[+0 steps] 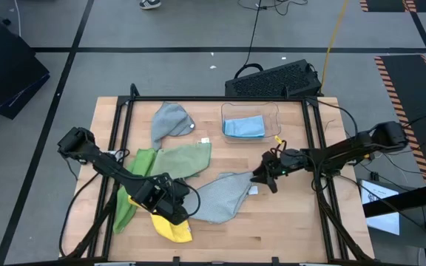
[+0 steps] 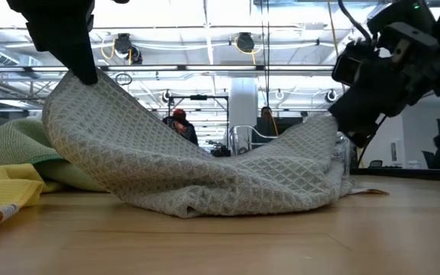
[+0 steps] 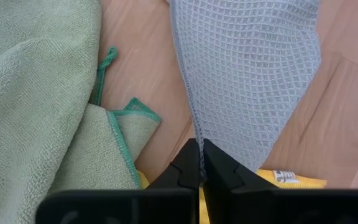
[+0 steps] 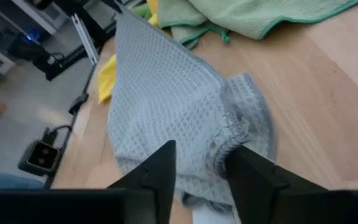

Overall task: Fold microfiber towels
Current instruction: Fold the light gray towel

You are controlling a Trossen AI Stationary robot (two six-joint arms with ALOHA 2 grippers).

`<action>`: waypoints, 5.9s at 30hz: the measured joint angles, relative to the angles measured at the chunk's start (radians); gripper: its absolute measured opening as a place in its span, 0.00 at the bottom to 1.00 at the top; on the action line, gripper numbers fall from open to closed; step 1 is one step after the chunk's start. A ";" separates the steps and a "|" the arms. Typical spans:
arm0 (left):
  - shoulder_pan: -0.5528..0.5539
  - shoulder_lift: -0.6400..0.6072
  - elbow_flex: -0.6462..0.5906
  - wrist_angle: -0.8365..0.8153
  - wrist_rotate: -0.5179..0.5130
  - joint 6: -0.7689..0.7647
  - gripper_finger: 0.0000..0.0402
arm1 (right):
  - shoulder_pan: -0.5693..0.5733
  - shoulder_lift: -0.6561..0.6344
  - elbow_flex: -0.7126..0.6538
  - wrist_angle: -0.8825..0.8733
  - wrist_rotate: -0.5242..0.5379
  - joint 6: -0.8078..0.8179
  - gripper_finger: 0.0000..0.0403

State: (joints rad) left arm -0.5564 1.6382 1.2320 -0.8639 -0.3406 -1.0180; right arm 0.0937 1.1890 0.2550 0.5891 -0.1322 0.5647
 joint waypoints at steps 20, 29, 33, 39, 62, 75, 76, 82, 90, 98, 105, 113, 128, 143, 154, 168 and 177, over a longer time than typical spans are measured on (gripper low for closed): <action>0.003 0.000 0.000 0.000 -0.002 0.020 0.01 | -0.002 0.016 0.001 0.038 0.033 0.012 0.33; 0.008 0.000 0.000 0.000 -0.002 0.019 0.01 | -0.002 0.118 0.002 0.159 0.030 0.047 0.20; 0.008 0.000 0.000 0.000 -0.003 0.019 0.02 | -0.002 0.157 0.002 0.196 0.028 0.084 0.09; 0.008 0.000 0.002 -0.001 0.005 0.002 0.01 | -0.001 0.125 0.002 0.209 -0.004 0.151 0.01; 0.008 -0.012 0.442 -0.026 -0.020 0.278 0.01 | 0.285 -0.271 0.844 -1.136 0.344 0.051 0.00; 0.006 -0.011 0.746 0.051 -0.042 0.465 0.01 | 0.471 -0.073 1.409 -1.477 0.397 0.066 0.00; 0.005 -0.011 0.776 0.067 -0.036 0.503 0.01 | 0.488 -0.056 1.448 -1.493 0.397 0.083 0.00; 0.013 -0.013 0.876 -0.188 -0.176 0.604 0.01 | 0.580 -0.013 1.524 -1.535 0.368 0.236 0.00; 0.085 -0.005 0.740 -0.574 -0.154 0.317 0.01 | 0.699 0.051 1.513 -1.554 0.361 0.478 0.00; 0.082 -0.007 0.702 -0.092 0.074 0.596 0.01 | 0.748 0.094 1.513 -1.596 0.302 0.607 0.00; 0.089 -0.017 0.701 0.240 0.330 0.487 0.01 | 0.801 0.112 1.513 -1.479 0.219 0.706 0.00; 0.081 -0.023 0.703 0.361 0.407 0.528 0.01 | 0.854 0.116 1.513 -1.434 0.236 0.707 0.00; 0.242 -0.002 0.388 0.013 0.024 0.519 0.02 | 0.742 0.090 1.327 -2.089 0.610 0.725 0.00; 0.277 -0.003 0.216 0.167 0.075 0.457 0.03 | 0.599 -0.062 0.717 -1.485 0.625 0.666 0.00; 0.244 0.006 0.216 0.182 0.142 0.469 0.04 | 0.586 -0.138 0.521 -1.238 0.502 0.672 0.00; 0.229 0.043 0.215 0.148 0.158 0.459 0.01 | 0.584 -0.255 0.430 -1.360 0.366 0.680 0.00; 0.248 0.056 0.215 0.160 0.144 0.438 0.01 | 0.511 -0.312 0.417 -1.458 0.307 0.649 0.00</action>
State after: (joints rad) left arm -0.3084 1.6939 1.4471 -0.7042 -0.1969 -0.5800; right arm 0.6047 0.8772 0.6724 -0.8685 0.1752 1.2133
